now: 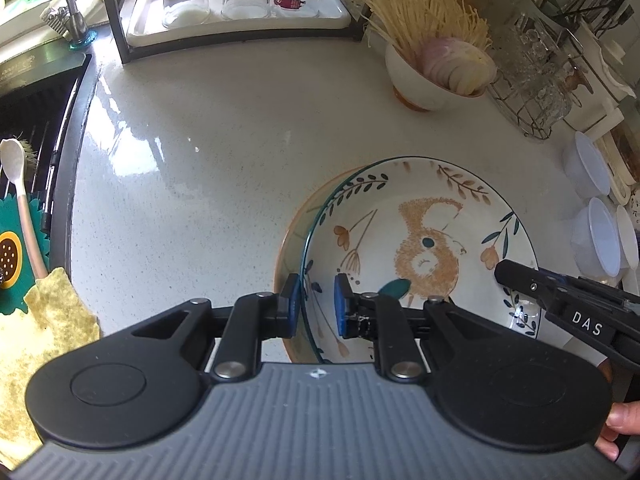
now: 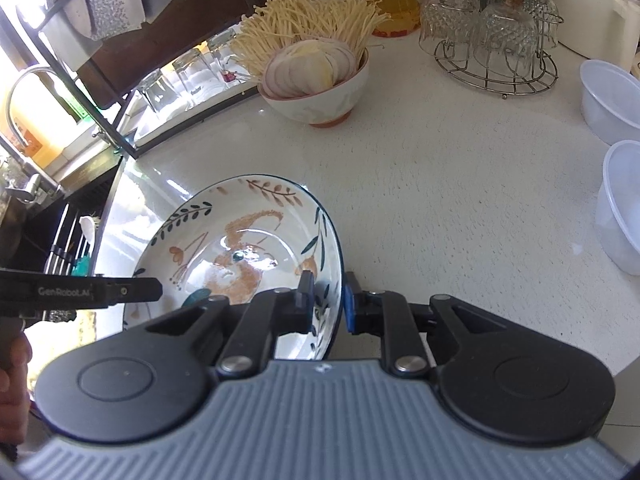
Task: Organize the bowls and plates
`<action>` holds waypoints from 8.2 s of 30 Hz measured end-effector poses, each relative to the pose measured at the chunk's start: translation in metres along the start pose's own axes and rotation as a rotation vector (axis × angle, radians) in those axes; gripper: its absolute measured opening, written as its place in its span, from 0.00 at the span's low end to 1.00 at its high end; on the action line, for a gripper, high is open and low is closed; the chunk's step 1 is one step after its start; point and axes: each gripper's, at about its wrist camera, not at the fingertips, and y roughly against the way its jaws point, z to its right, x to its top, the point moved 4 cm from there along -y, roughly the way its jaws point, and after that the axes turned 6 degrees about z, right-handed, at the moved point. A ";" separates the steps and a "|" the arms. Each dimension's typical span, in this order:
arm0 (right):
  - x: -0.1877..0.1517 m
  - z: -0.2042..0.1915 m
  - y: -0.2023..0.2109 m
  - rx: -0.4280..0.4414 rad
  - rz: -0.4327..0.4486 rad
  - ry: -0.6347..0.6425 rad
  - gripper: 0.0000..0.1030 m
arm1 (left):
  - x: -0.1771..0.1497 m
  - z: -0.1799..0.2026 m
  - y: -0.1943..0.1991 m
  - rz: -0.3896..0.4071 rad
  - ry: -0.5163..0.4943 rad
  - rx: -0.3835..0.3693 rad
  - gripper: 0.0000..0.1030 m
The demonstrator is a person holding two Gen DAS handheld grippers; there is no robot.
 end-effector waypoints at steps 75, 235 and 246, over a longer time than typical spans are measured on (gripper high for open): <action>-0.006 0.010 0.183 -0.045 0.304 0.019 0.20 | -0.054 0.103 0.153 0.314 -0.140 -0.117 0.46; 0.127 0.217 0.127 -0.173 -0.078 -0.022 0.81 | -0.020 0.243 -0.097 0.017 0.032 -0.106 0.44; 0.126 0.223 0.153 -0.162 0.022 0.004 0.81 | -0.003 0.244 -0.029 0.129 0.017 -0.051 0.44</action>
